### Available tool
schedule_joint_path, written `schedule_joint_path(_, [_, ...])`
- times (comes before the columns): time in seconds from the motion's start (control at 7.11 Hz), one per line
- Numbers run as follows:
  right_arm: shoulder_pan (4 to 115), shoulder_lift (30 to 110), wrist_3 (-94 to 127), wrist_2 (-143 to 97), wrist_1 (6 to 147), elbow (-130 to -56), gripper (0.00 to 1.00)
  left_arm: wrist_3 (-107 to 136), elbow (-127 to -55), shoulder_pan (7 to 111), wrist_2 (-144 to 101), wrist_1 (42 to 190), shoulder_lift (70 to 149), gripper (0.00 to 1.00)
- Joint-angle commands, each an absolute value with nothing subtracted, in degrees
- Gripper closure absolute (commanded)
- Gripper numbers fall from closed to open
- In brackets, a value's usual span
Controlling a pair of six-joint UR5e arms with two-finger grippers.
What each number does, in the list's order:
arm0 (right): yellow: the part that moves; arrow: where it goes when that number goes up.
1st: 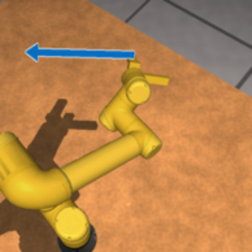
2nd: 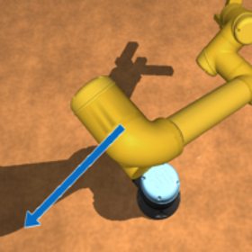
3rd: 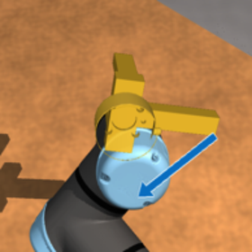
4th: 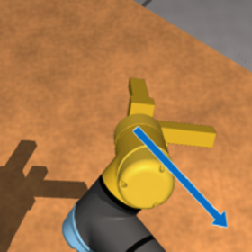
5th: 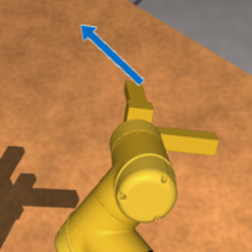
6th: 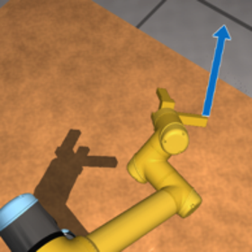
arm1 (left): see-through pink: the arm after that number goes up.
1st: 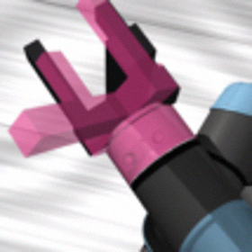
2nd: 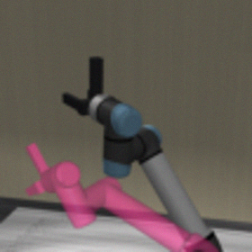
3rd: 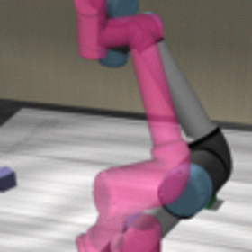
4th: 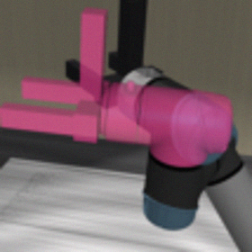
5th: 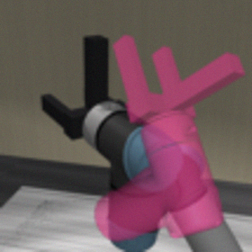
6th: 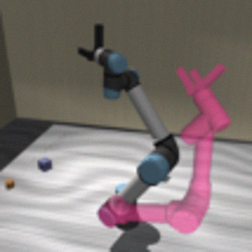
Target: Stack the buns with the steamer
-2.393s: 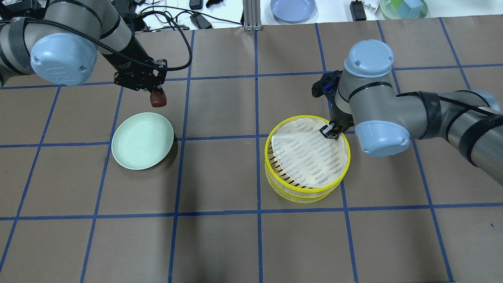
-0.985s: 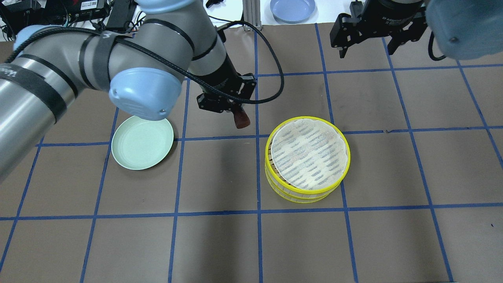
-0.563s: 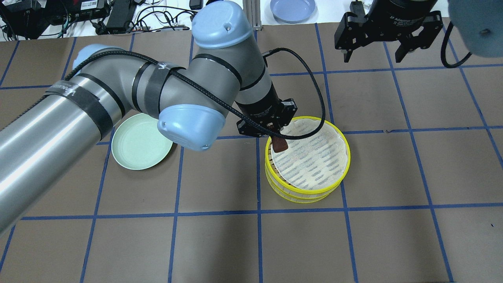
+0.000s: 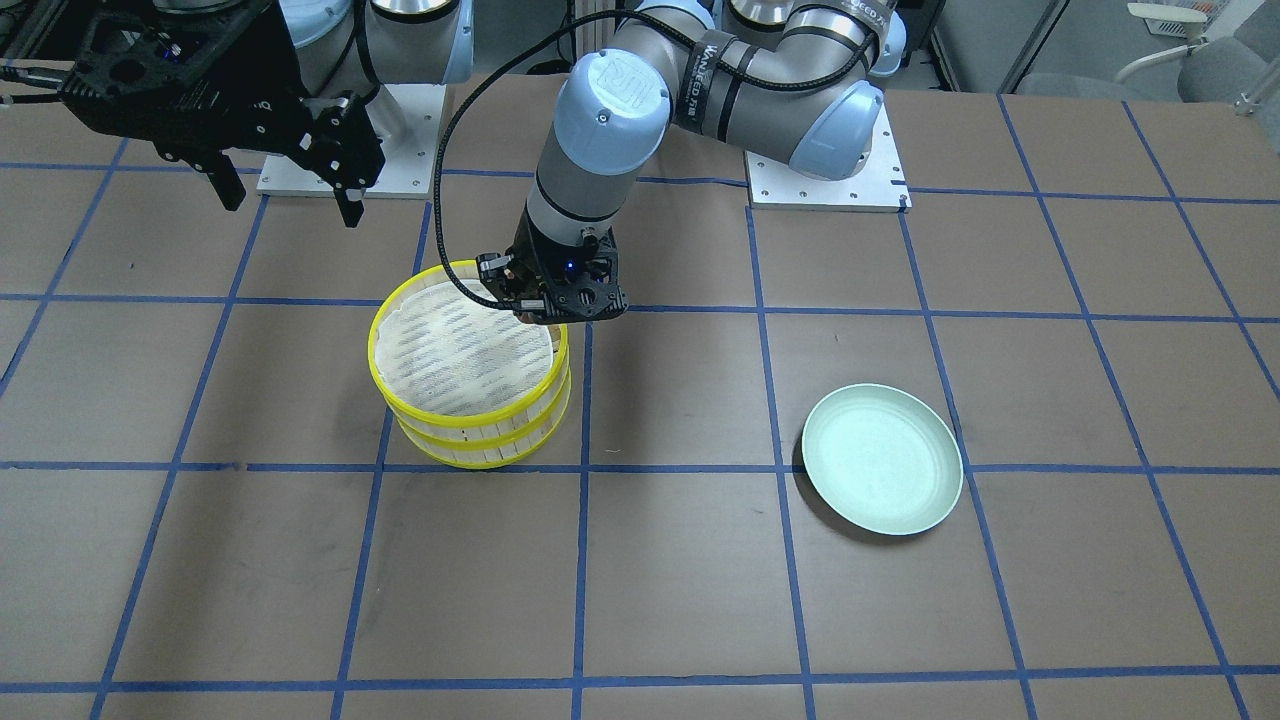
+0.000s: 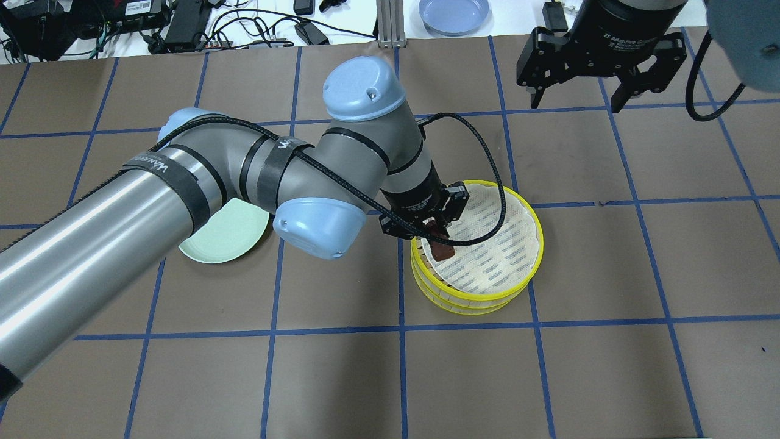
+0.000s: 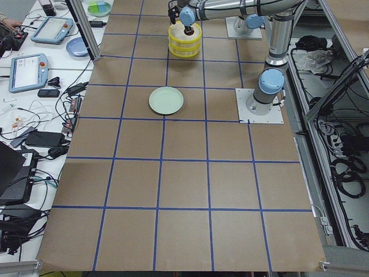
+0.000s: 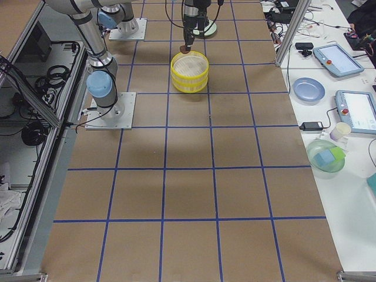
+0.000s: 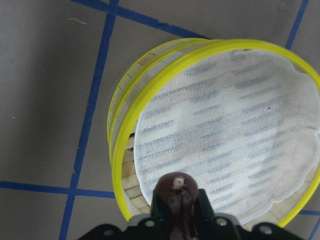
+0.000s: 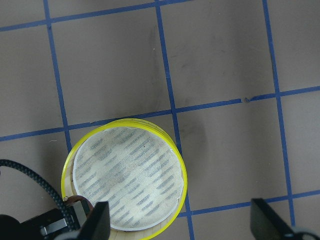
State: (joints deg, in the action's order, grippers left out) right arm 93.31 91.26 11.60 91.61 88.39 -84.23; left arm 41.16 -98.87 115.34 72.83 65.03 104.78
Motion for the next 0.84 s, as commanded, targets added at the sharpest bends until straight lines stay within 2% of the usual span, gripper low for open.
schedule_joint_path(0.0, [93.34, 91.32, 11.16, 91.32, 88.33, -84.73, 0.0, 40.96, -98.7, 115.49, 72.86, 62.51, 105.38, 0.0])
schedule_joint_path(0.28, [93.34, 91.23, 11.08, 91.75, 88.33, -84.73, 0.0, 39.47, -97.13, 115.75, 73.47, 61.18, 104.68, 0.0])
schedule_joint_path(0.56, [93.34, 91.41, 11.16, 91.58, 88.42, -84.73, 0.0, 9.74, -93.09, 112.44, 74.26, 64.31, 102.32, 0.0])
schedule_joint_path(0.7, [93.34, 91.32, 11.34, 91.23, 88.42, -84.73, 0.0, 8.54, -91.68, 107.45, 75.66, 68.43, 101.17, 0.0])
